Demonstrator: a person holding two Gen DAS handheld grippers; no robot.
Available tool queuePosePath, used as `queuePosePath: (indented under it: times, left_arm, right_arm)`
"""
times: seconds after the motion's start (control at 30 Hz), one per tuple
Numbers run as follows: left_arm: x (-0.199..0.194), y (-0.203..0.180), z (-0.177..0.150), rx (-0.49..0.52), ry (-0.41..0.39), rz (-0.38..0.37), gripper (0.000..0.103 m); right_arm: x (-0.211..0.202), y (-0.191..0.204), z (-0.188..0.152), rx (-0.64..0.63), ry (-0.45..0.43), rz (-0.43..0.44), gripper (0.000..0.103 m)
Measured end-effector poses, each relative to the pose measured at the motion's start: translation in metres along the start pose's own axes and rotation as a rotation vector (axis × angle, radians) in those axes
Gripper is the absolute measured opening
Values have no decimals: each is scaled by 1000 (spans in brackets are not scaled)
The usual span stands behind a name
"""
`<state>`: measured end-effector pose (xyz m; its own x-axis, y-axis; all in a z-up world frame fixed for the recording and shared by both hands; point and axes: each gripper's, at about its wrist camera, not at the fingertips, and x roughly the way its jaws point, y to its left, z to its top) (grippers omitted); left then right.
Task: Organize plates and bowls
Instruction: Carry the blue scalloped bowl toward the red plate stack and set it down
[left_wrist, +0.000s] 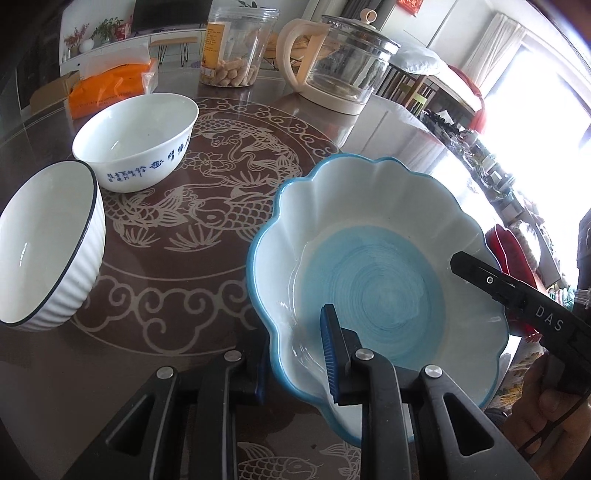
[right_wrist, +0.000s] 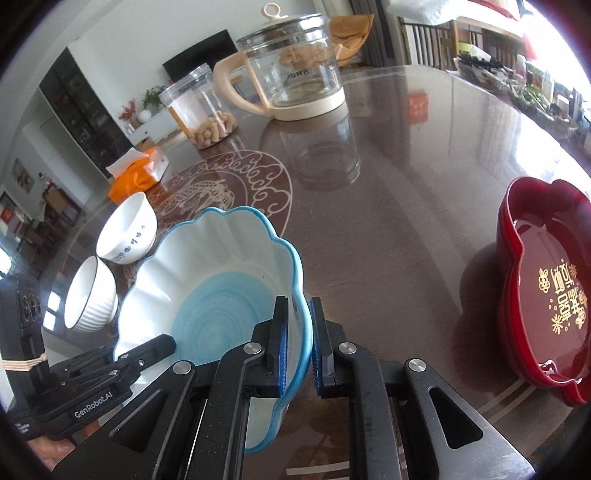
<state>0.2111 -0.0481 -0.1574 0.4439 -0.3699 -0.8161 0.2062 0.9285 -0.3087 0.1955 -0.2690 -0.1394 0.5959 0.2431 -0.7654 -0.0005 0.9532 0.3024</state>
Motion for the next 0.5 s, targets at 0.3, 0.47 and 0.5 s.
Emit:
queuePosePath:
  times: [0.3, 0.47, 0.5]
  left_arm:
    - [3, -9, 5, 19, 2, -1, 23]
    - [11, -7, -4, 22, 29, 15, 23]
    - [11, -7, -6, 22, 31, 20, 23]
  right_arm:
    - [-11, -9, -5, 41, -10, 15, 13]
    - [-3, -15, -14, 63, 10, 10, 13]
    - [-2, -15, -16, 64, 16, 12, 13]
